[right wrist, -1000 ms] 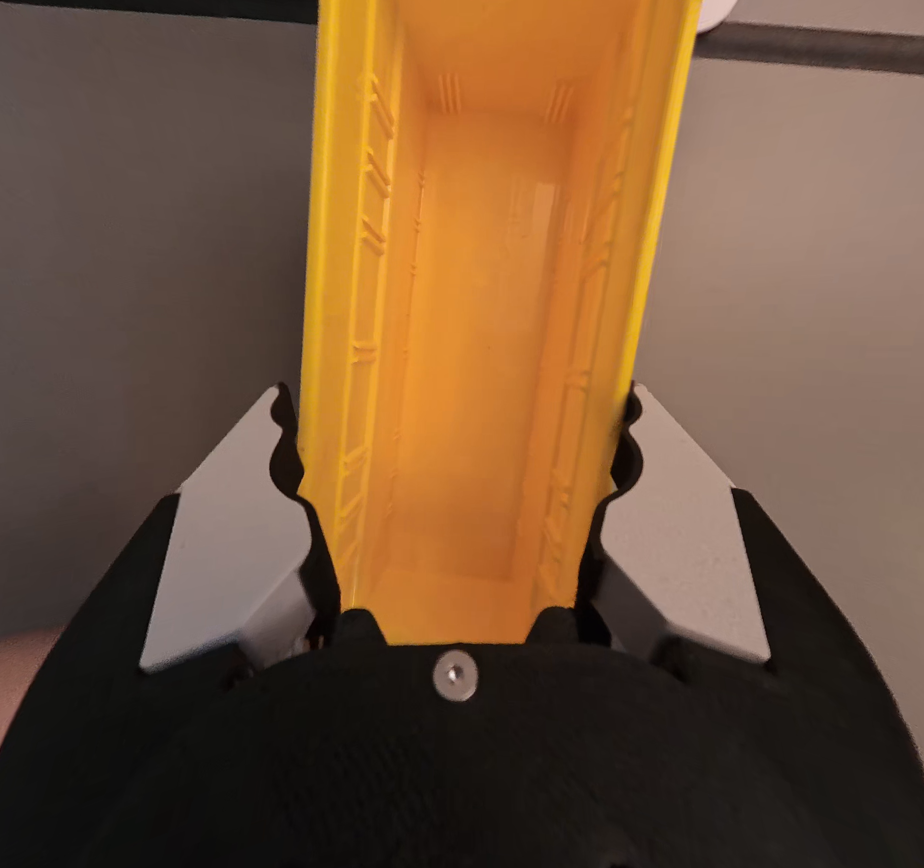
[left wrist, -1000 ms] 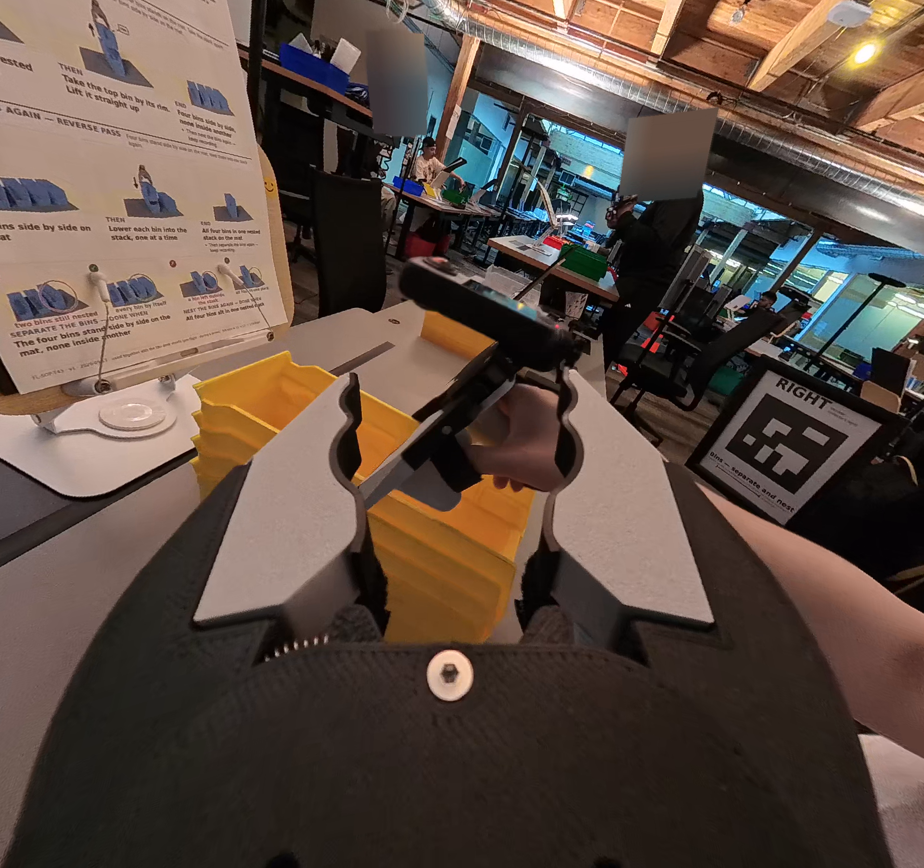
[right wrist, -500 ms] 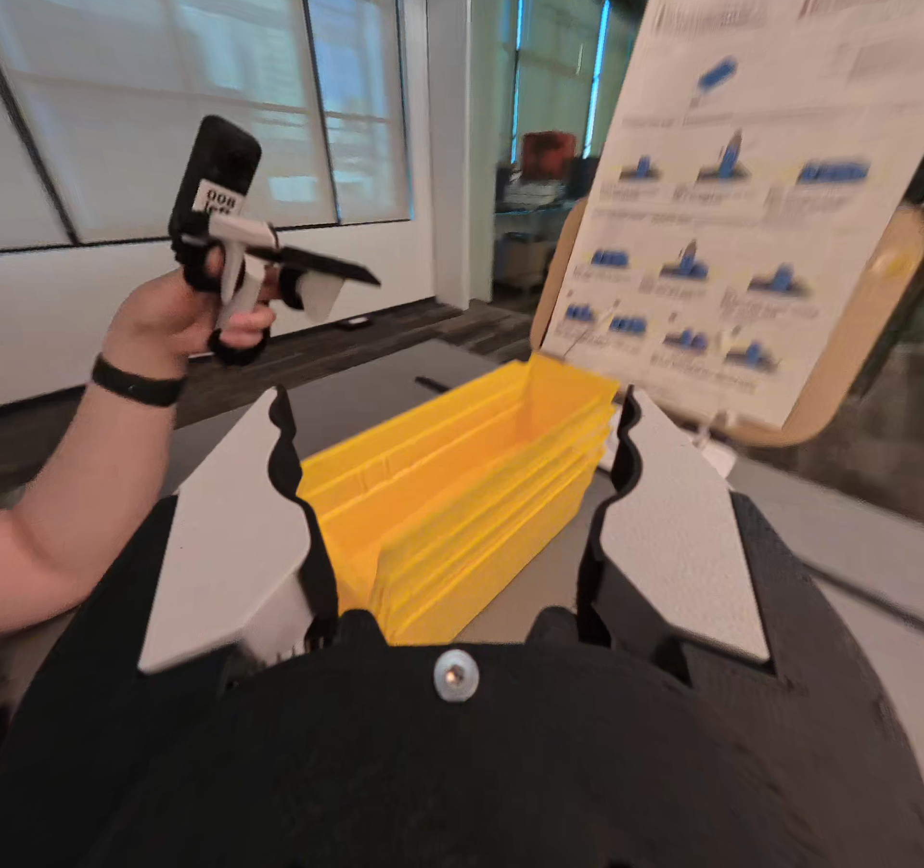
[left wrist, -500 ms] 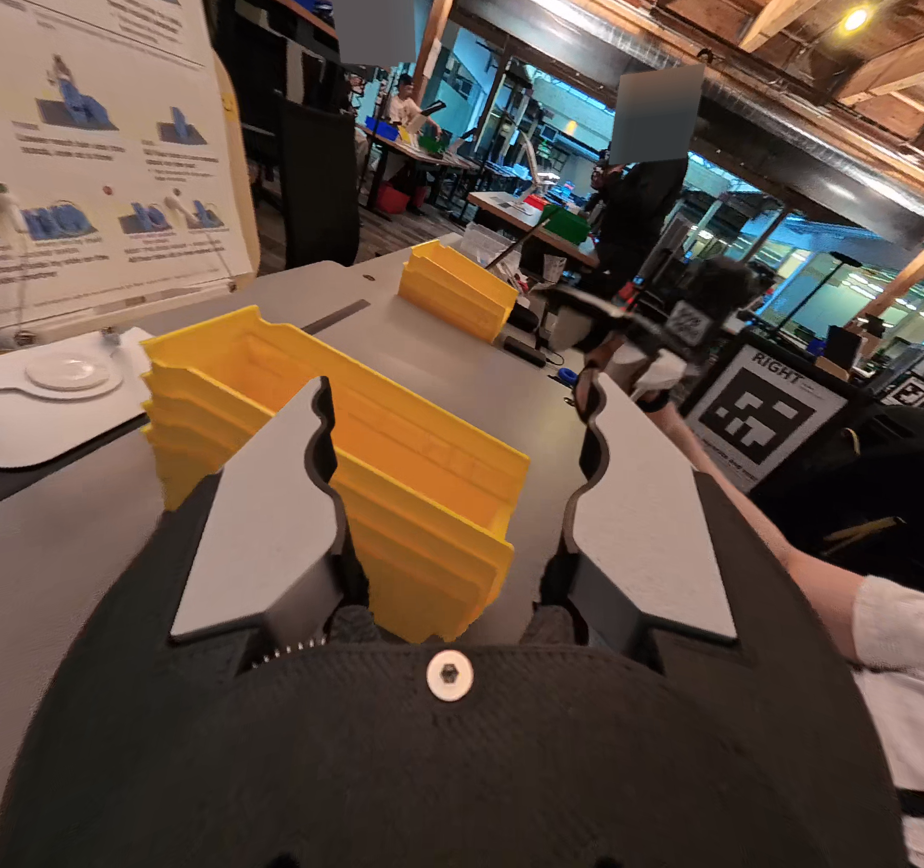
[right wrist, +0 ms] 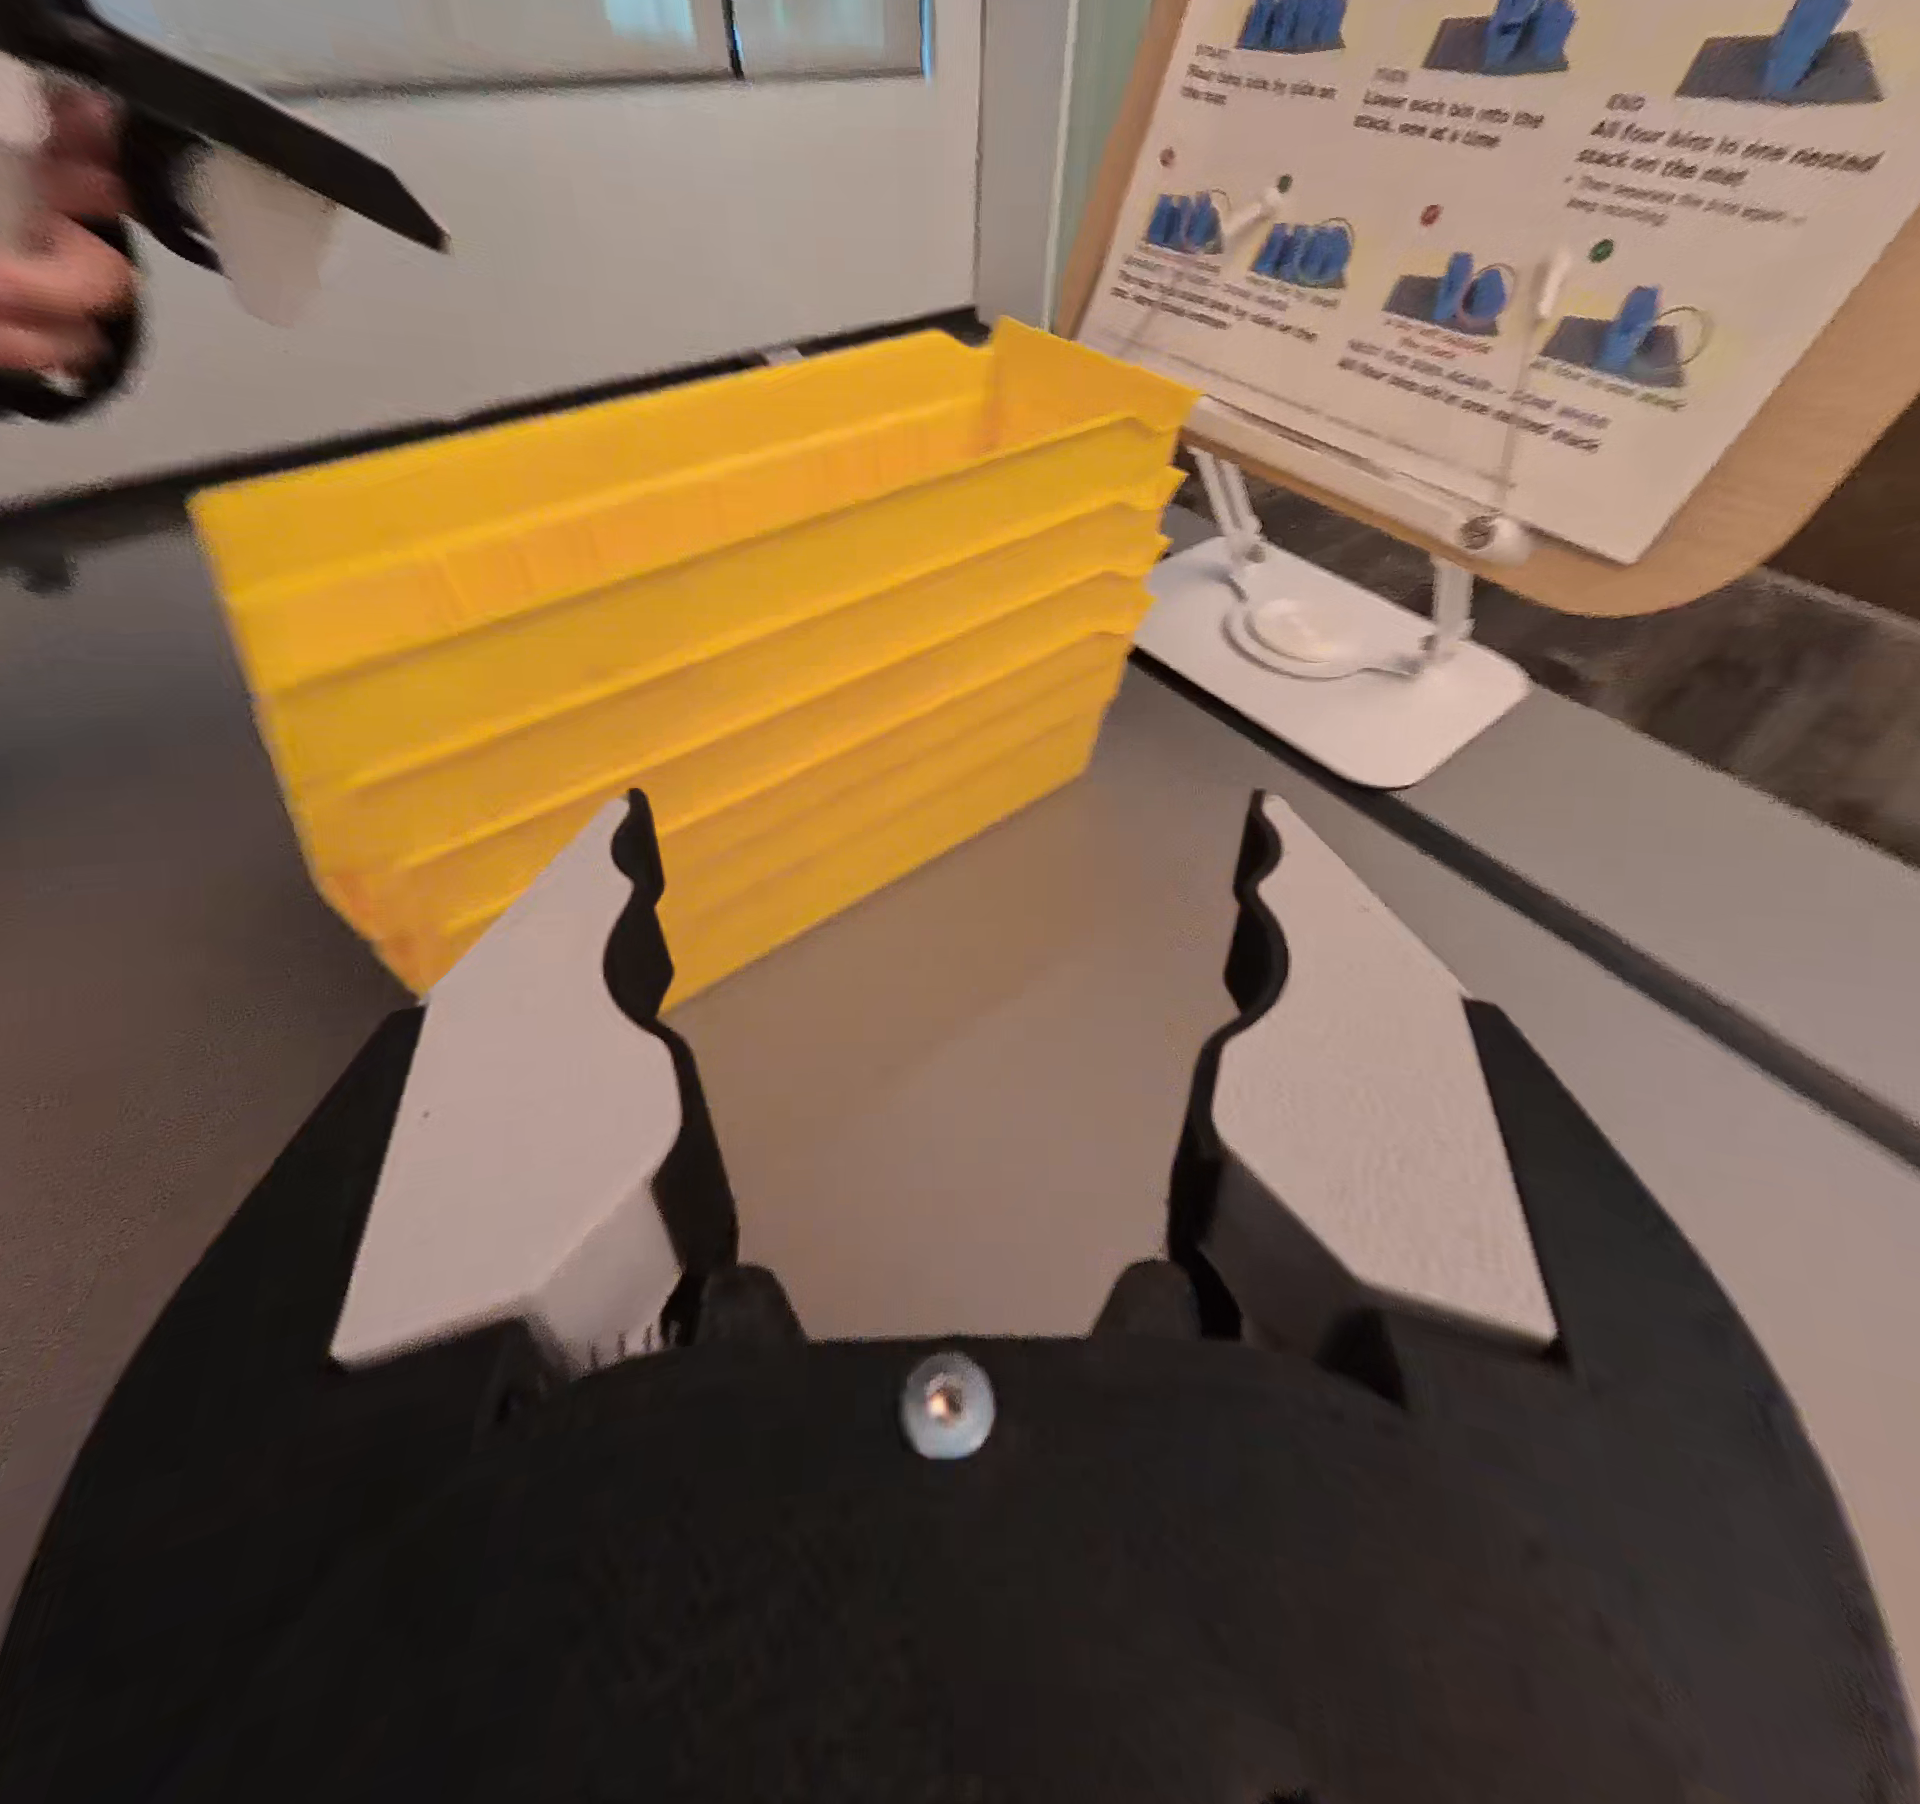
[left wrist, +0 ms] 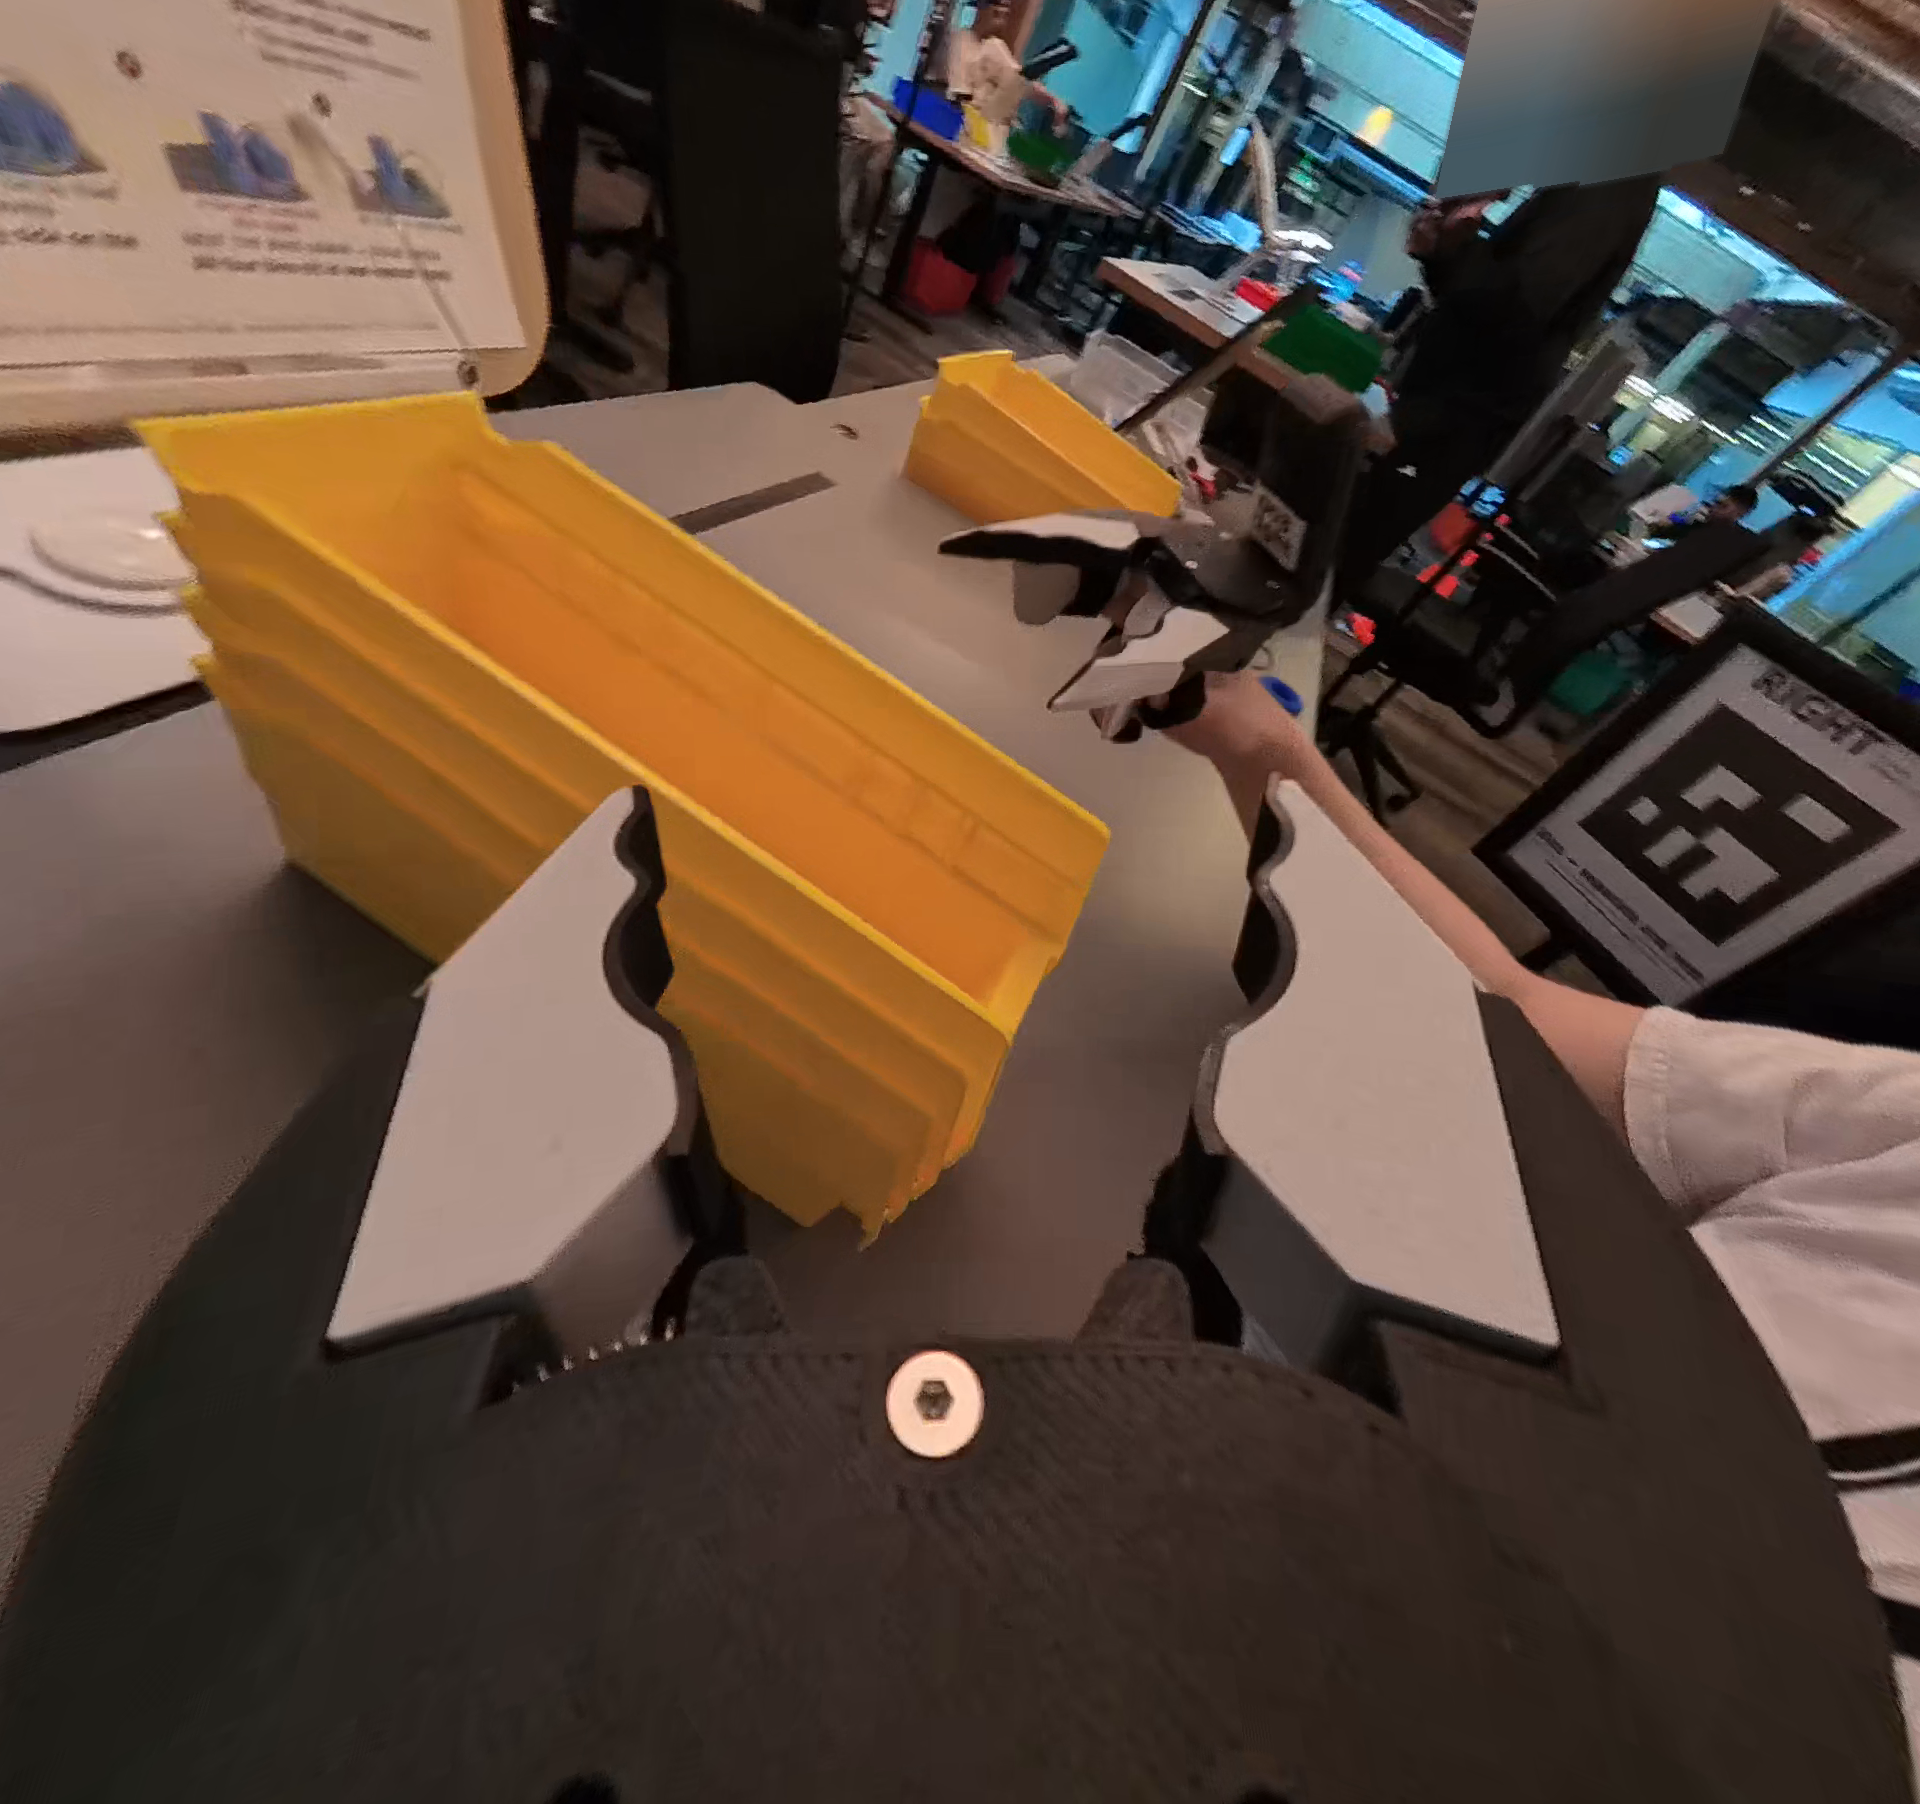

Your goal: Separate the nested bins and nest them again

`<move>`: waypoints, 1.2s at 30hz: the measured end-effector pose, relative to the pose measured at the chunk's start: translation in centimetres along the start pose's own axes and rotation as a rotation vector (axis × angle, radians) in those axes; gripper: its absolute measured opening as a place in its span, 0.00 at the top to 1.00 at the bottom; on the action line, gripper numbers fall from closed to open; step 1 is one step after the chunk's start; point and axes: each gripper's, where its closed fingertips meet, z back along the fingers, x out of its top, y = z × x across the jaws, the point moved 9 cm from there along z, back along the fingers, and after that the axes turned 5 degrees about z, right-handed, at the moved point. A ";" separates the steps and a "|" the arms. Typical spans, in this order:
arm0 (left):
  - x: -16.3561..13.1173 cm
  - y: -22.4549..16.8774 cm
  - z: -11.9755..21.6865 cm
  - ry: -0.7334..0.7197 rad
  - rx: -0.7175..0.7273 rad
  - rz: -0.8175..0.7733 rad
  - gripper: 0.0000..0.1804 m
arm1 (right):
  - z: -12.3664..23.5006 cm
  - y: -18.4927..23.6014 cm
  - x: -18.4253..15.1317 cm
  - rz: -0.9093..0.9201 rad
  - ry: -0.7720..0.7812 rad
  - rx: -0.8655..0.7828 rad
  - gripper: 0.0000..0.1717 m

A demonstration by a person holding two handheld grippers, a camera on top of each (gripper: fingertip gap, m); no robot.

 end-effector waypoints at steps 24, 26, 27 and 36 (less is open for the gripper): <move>0.6 3.2 -8.4 0.480 0.431 0.469 0.33 | -2.3 -6.2 -3.2 0.348 0.309 0.023 0.47; 0.5 3.6 -8.6 0.480 0.442 0.477 0.34 | -2.1 -6.3 -3.3 0.335 0.319 0.019 0.47; 0.6 3.7 -8.6 0.470 0.446 0.475 0.35 | -2.1 -6.3 -3.2 0.319 0.312 0.024 0.47; 0.0 2.5 -5.1 0.268 0.024 0.018 0.19 | -5.5 0.0 -4.1 0.220 0.092 0.464 0.27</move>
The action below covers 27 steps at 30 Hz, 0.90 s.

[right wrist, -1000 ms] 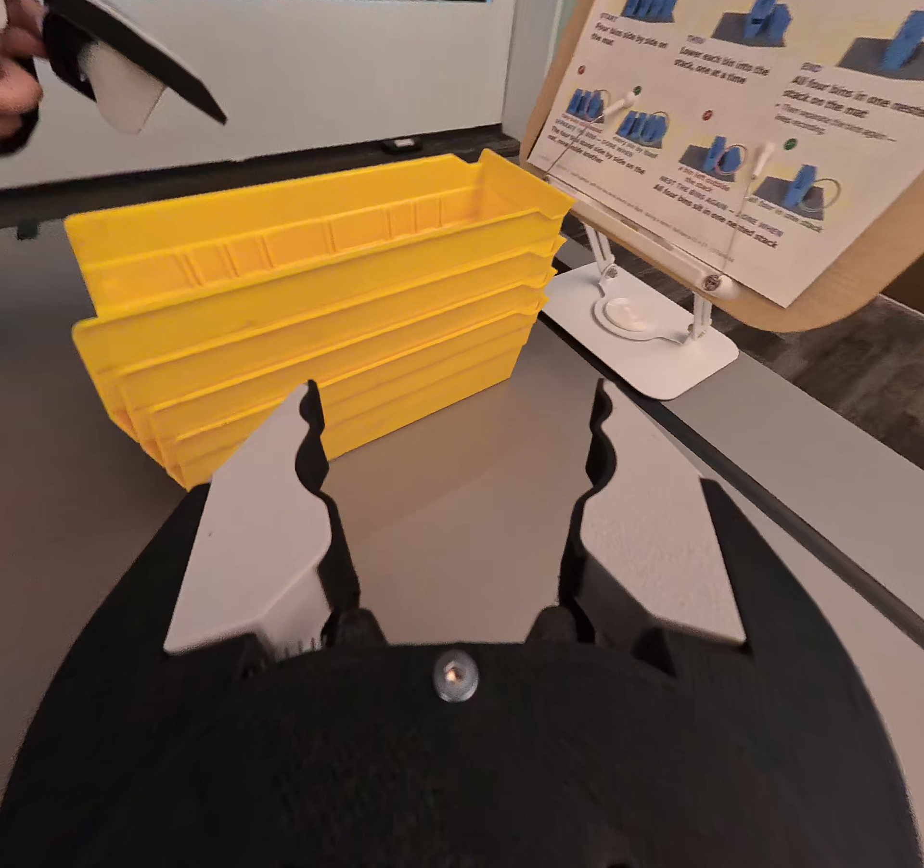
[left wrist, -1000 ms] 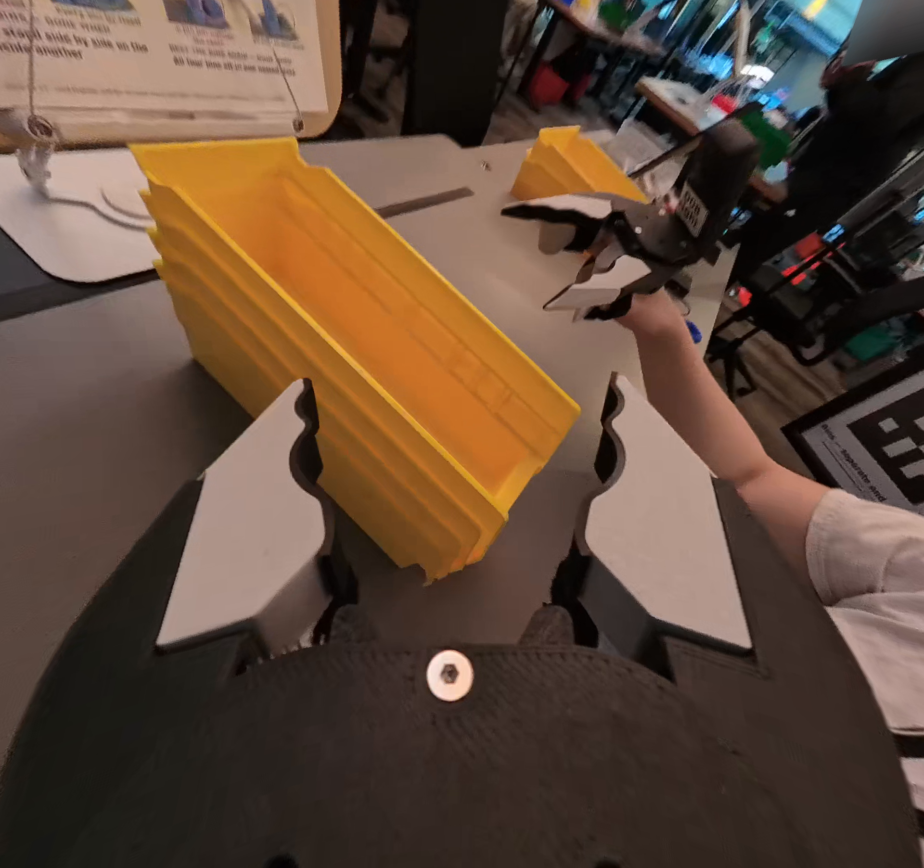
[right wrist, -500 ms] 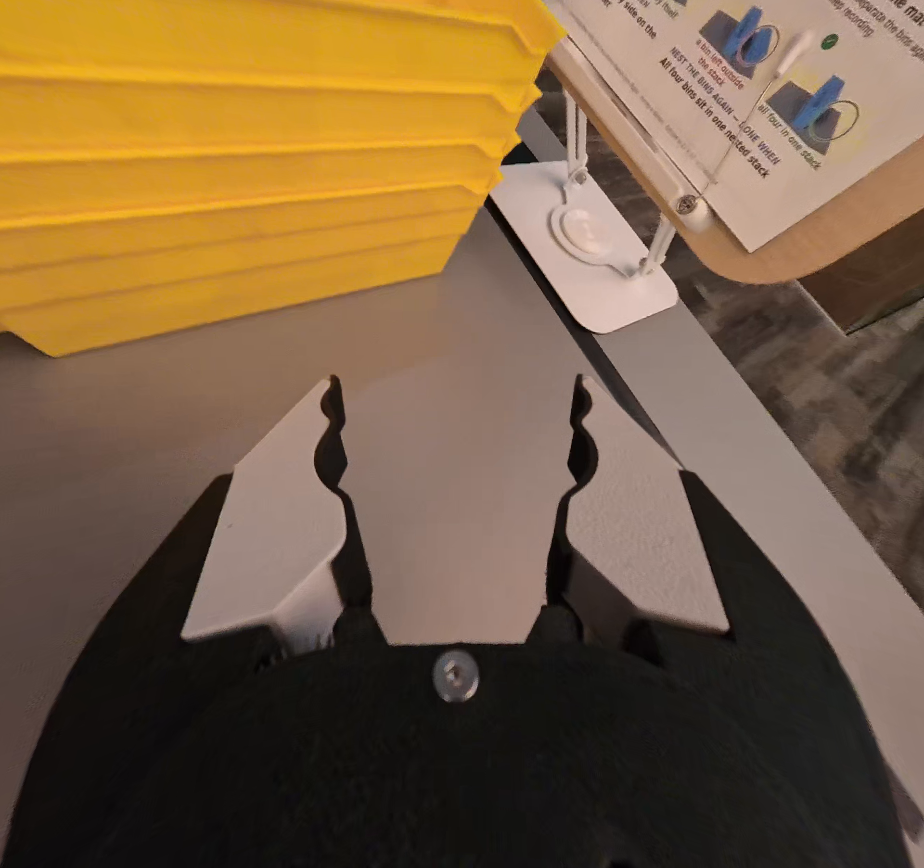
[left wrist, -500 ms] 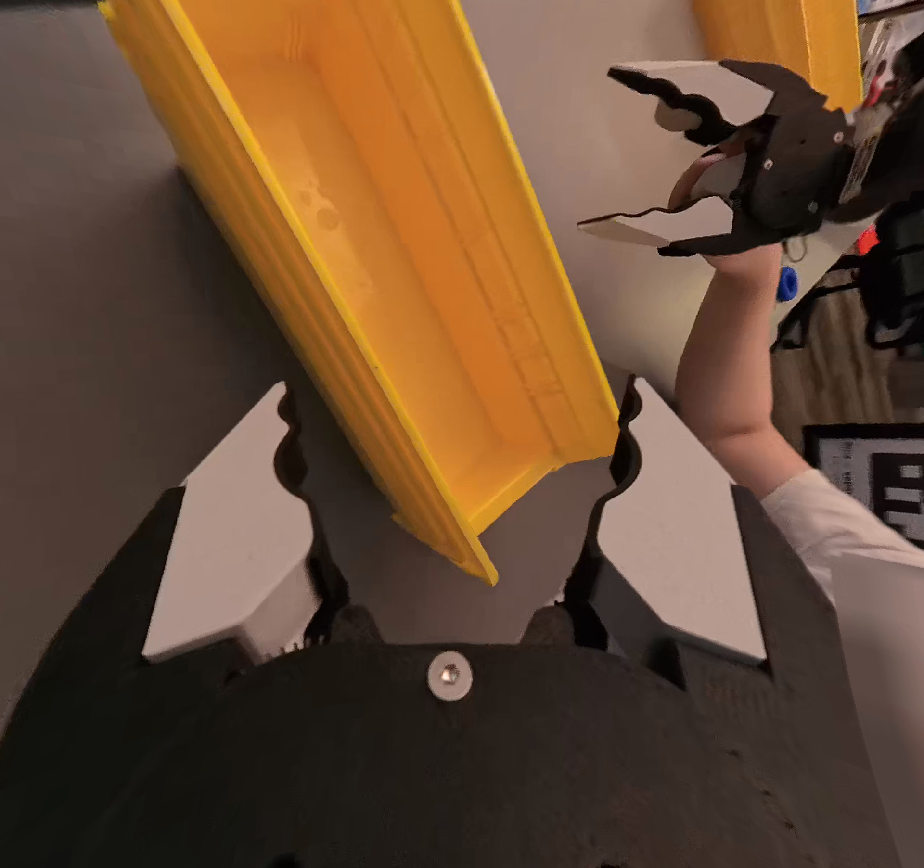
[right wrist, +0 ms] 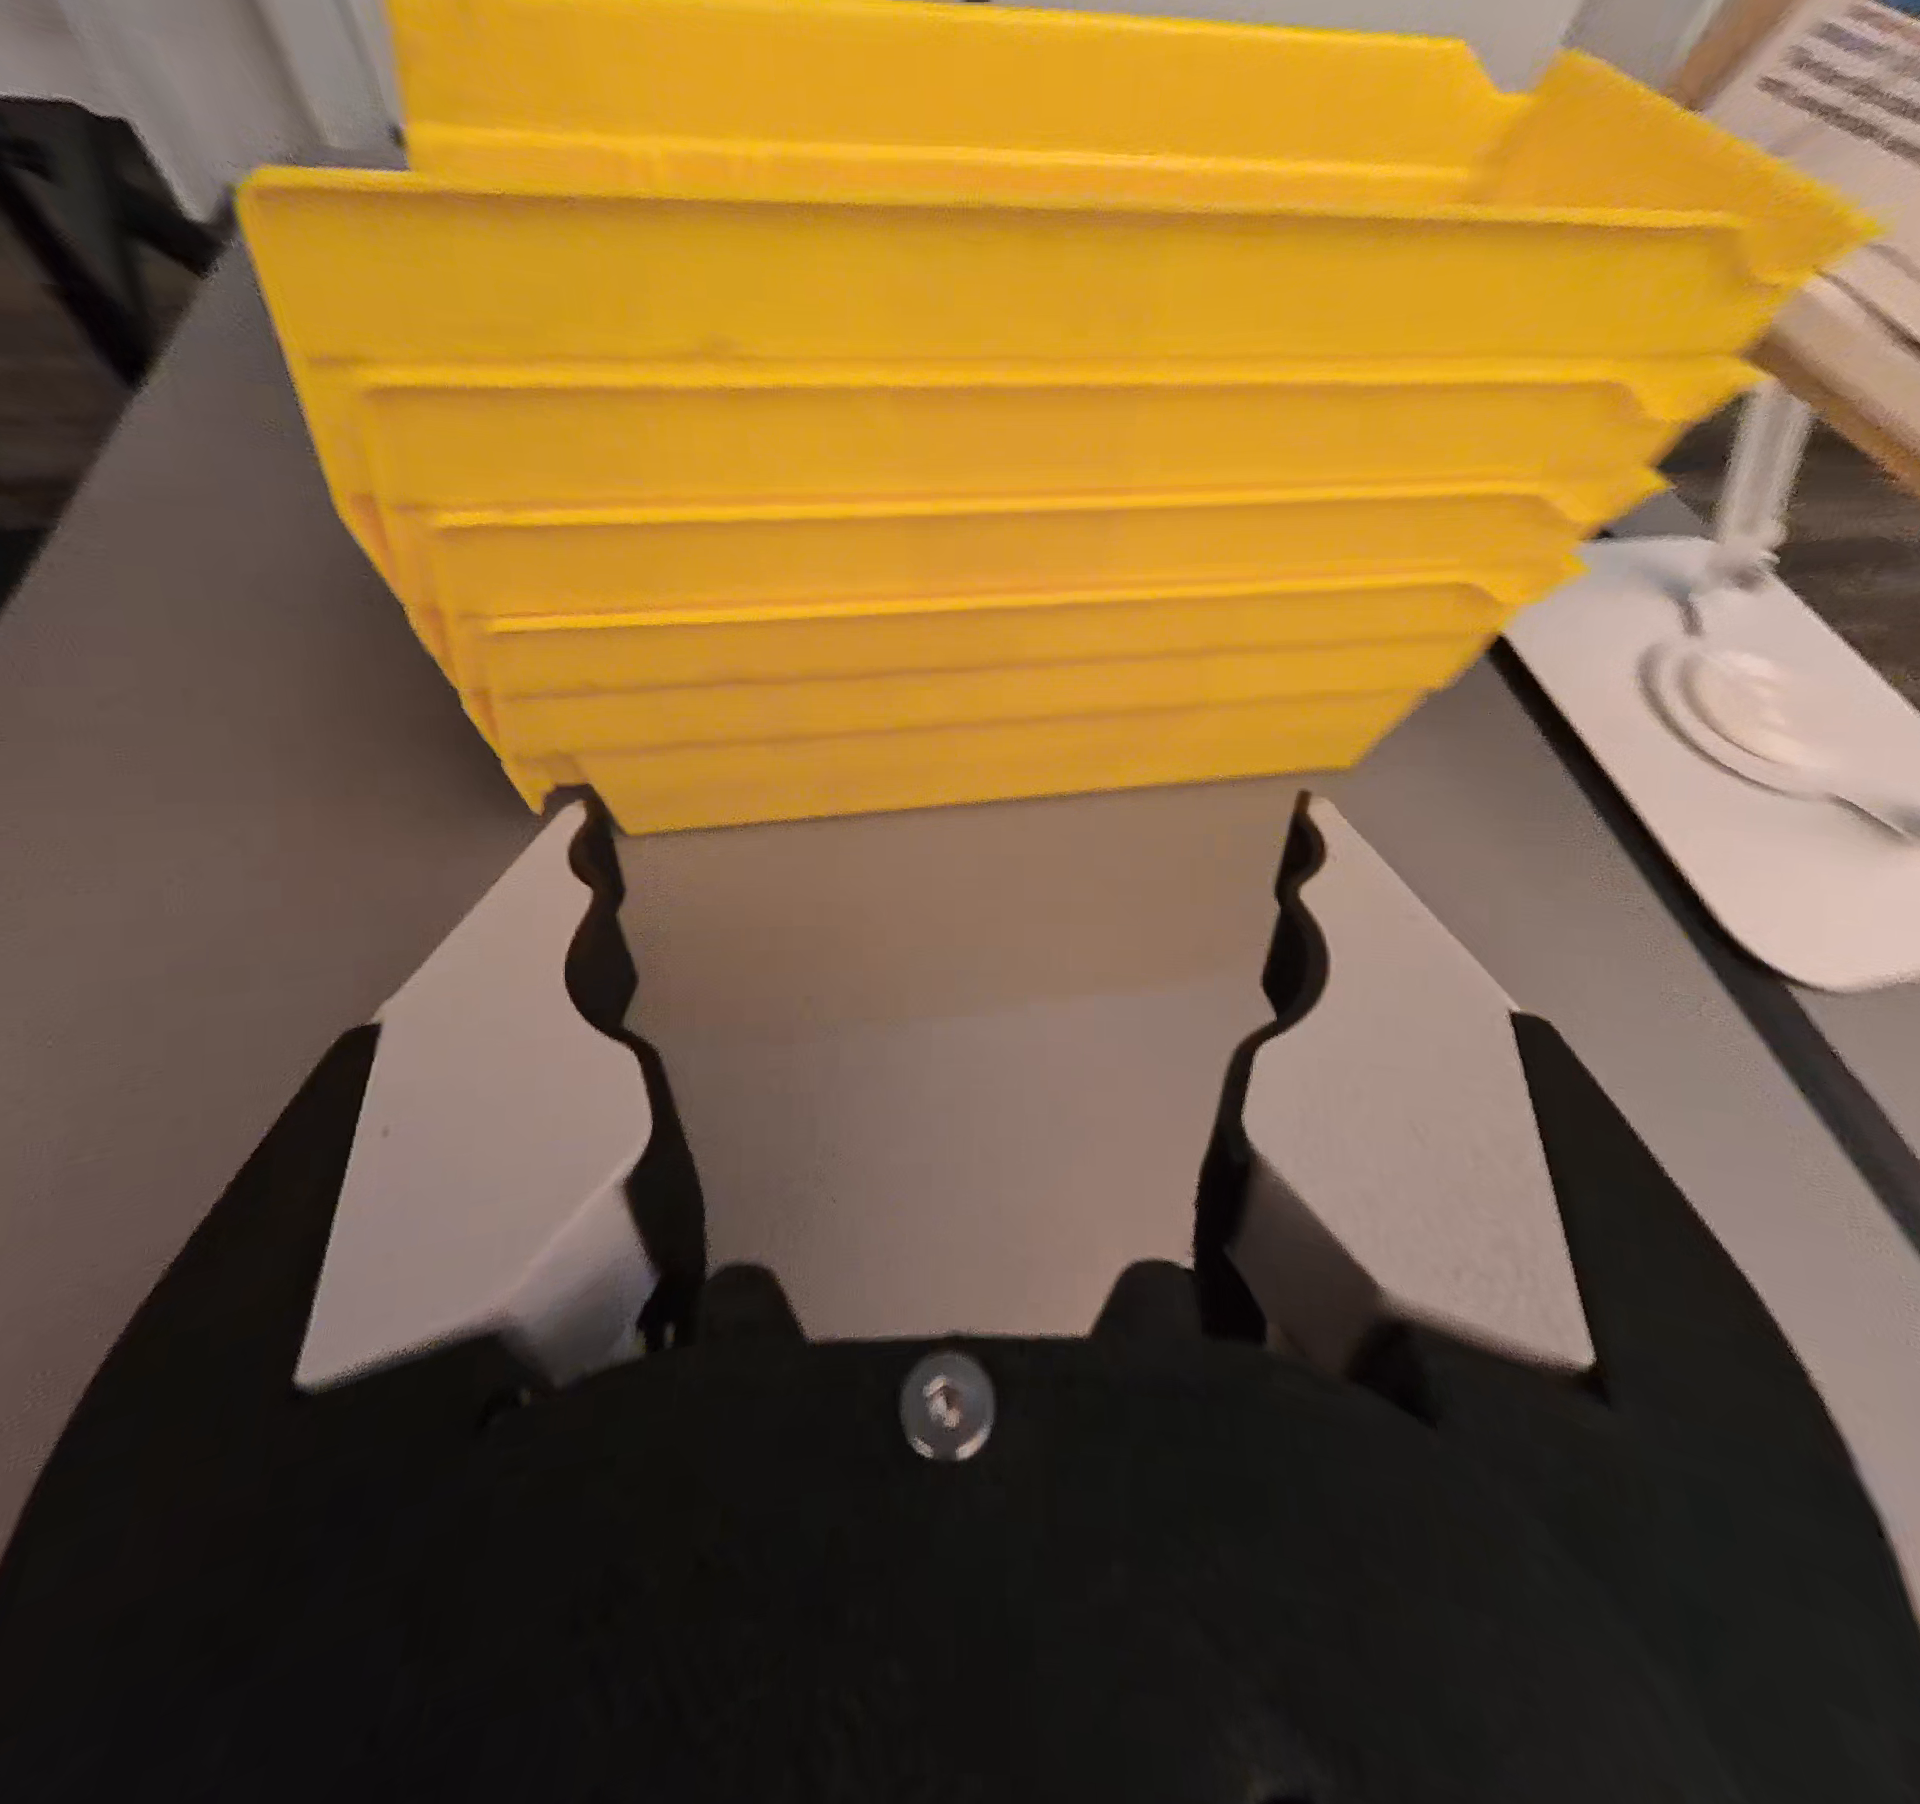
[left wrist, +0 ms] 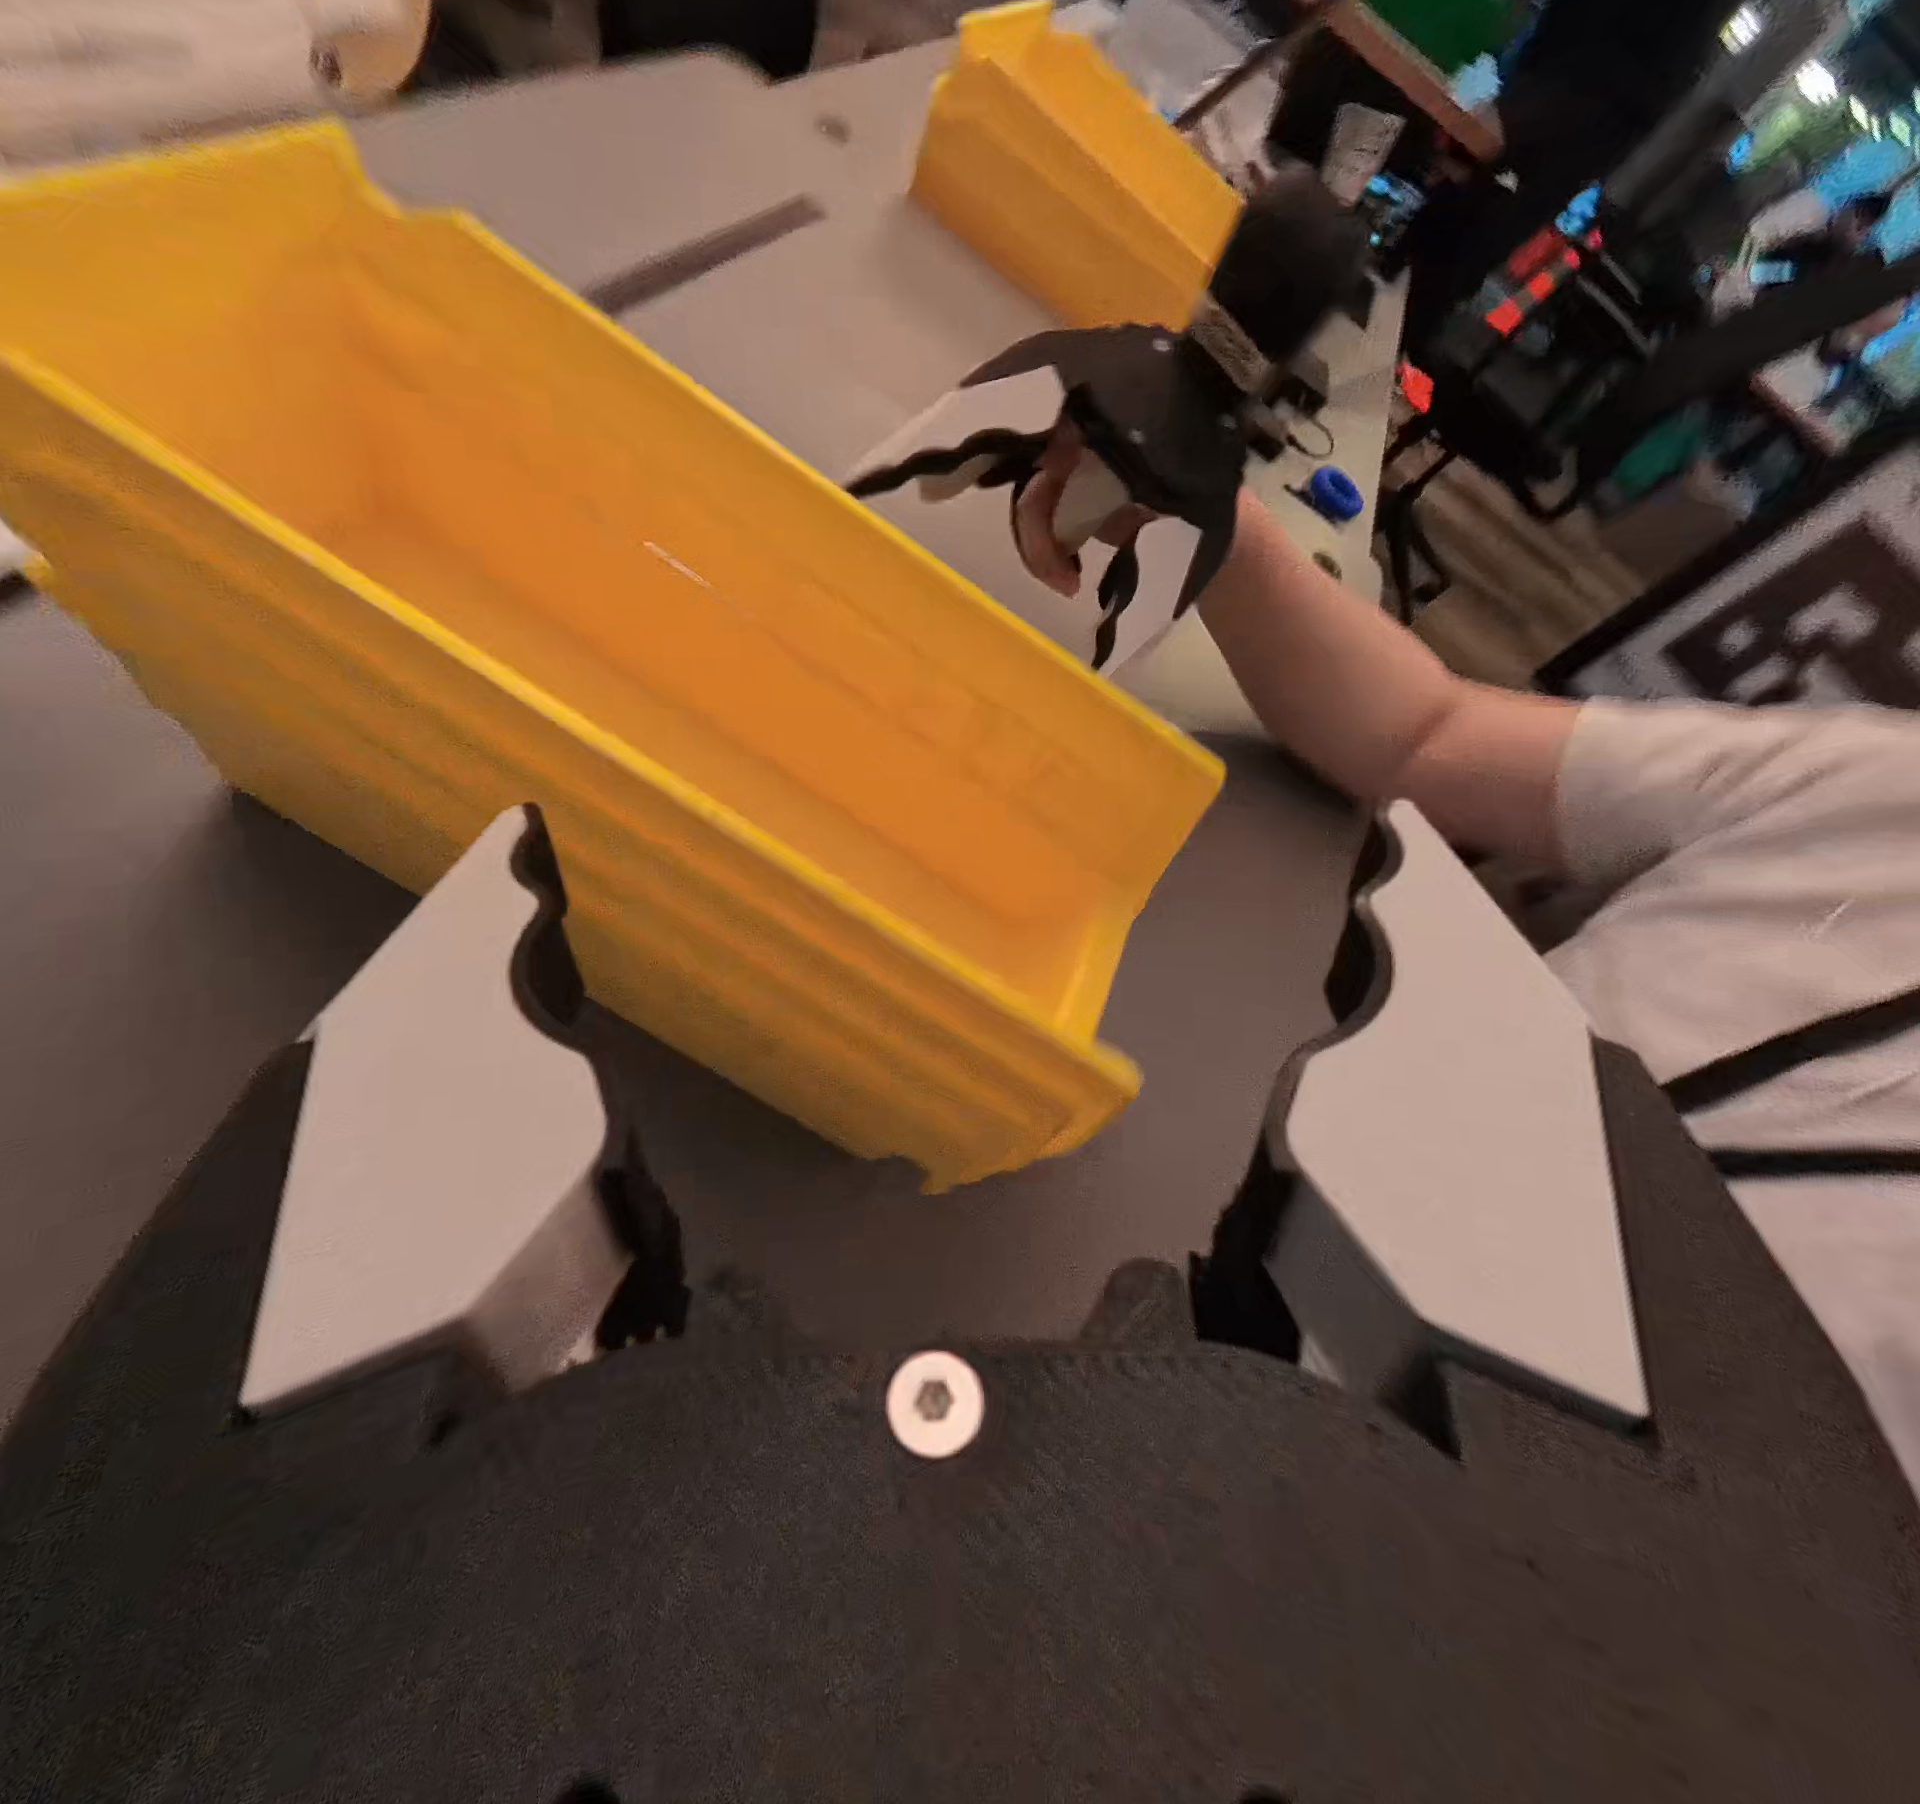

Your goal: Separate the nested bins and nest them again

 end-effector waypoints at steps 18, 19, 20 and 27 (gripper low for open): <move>-12.5 0.1 -1.3 -0.314 0.184 -0.382 0.15 | -4.2 8.3 1.1 -0.150 -0.412 -0.157 0.12; -12.7 -0.1 -1.6 -0.314 0.170 -0.378 0.17 | -4.7 8.7 1.2 -0.174 -0.420 -0.158 0.12; -13.0 0.0 -2.0 -0.306 0.166 -0.374 0.21 | -5.4 9.0 1.2 -0.194 -0.422 -0.130 0.13; -14.2 1.4 -4.5 -0.255 0.258 -0.477 0.34 | -8.3 9.7 0.6 -0.187 -0.290 -0.214 0.19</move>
